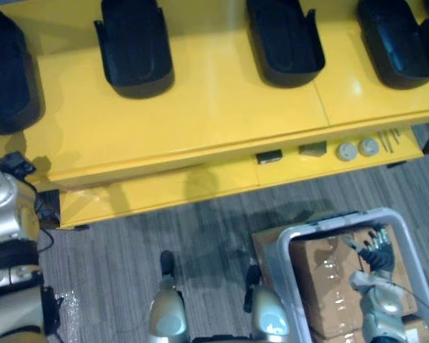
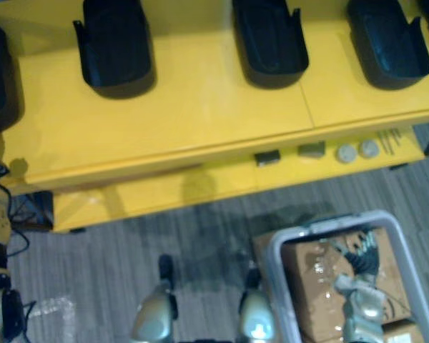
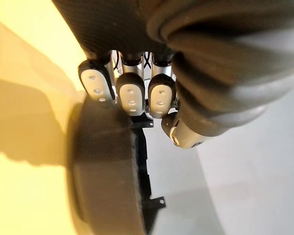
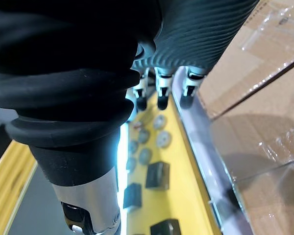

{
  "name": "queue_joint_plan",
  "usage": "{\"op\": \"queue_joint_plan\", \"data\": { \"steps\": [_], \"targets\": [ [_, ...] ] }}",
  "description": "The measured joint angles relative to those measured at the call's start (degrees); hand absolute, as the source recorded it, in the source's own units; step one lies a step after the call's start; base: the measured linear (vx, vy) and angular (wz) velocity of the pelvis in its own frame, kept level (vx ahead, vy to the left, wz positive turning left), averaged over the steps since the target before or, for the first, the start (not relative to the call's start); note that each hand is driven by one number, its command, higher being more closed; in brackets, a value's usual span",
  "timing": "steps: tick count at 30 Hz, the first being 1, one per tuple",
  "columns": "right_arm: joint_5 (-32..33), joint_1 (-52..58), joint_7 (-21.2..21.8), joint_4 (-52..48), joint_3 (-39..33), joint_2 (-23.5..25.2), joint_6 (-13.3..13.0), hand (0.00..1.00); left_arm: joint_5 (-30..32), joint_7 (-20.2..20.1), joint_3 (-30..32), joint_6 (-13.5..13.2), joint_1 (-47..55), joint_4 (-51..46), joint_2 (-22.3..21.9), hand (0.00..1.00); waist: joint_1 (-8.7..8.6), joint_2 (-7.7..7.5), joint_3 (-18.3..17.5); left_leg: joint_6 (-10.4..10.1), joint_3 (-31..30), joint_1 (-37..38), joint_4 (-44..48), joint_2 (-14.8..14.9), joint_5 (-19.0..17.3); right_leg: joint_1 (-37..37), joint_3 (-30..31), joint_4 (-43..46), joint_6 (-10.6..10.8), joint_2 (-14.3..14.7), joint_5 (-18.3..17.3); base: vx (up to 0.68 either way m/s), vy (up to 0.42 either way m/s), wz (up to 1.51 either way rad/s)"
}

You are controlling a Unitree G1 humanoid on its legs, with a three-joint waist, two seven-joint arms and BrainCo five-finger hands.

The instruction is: Walk over and take plastic housings, then place them on the shelf

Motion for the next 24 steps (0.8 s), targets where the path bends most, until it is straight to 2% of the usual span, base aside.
{"op": "queue_joint_plan", "data": {
  "steps": [10, 13, 18, 19, 21, 22, 24],
  "targets": [
    [1.6, -2.7, 0.1, 1.6, 1.6, -0.1, -0.2, 0.00, -2.4, 0.4, -2.1, 2.4, -8.8, 6.8, 3.9, 1.00, -0.61, -1.42, 0.8, -0.2, 1.9, -0.8, 1.2, 0.3, -0.5, -2.2, 3.0, 0.7, 0.0, 0.5, 0.0, 0.00, -0.001, -0.08],
    [1.7, -2.6, 0.2, 1.7, 1.6, -0.1, -0.2, 0.00, -2.5, 0.5, -2.2, 2.5, -10.4, 7.7, 4.5, 1.00, -1.47, -1.58, 0.9, -0.2, 1.8, -1.6, 1.6, 0.5, -0.5, -2.7, 3.0, 0.9, -0.1, 0.6, 0.1, -0.01, -0.004, -0.02],
    [2.0, -2.2, 0.4, 1.8, 1.6, 0.0, -0.3, 0.00, -2.5, 0.0, -2.2, 1.9, -10.8, 8.1, 4.7, 1.00, -1.33, -1.63, 0.9, -0.2, 1.7, -1.6, 3.1, 0.7, -1.2, -2.1, 3.1, 0.8, -0.1, 0.7, 0.1, 0.00, -0.002, 0.00],
    [2.0, -2.0, 0.4, 1.7, 1.6, 0.2, -0.4, 0.00, -2.5, 0.0, -2.0, 1.3, -9.2, 6.4, 4.7, 0.00, -1.34, -1.63, 0.9, -0.2, 1.5, -1.4, 3.1, 0.7, -1.2, -1.5, 2.9, 0.6, -0.1, 0.7, 0.1, 0.00, -0.001, 0.05],
    [2.0, -1.1, 0.2, 1.3, 1.5, 1.1, -1.0, 0.00, -2.3, -0.1, -0.7, -0.8, -3.2, 0.3, 4.3, 0.00, -1.12, -1.61, 0.9, -0.1, 1.4, -0.8, 3.1, 0.7, -1.3, -0.5, 2.7, 0.0, -0.1, 0.7, 0.1, 0.01, 0.002, 0.05],
    [1.9, -0.3, -0.2, 1.0, 1.5, 2.3, -1.4, 0.00, -1.9, -0.1, 1.7, -1.9, 1.1, -4.8, 2.7, 0.00, -0.66, -1.53, 0.9, -0.1, 1.2, -0.2, 3.2, 0.7, -1.6, 0.4, 2.4, -0.4, -0.1, 0.7, 0.1, 0.01, 0.001, 0.12],
    [1.5, 2.5, -1.8, -1.3, 1.1, 5.3, -1.7, 0.00, -0.9, -0.1, 7.3, -4.5, 9.4, -17.1, -3.7, 0.00, 0.18, -0.80, 0.7, -0.1, -0.4, -0.2, 3.1, 0.5, -1.8, 2.1, 0.7, -1.5, -0.1, 0.6, 0.1, 0.02, 0.004, 0.27]
  ]
}}
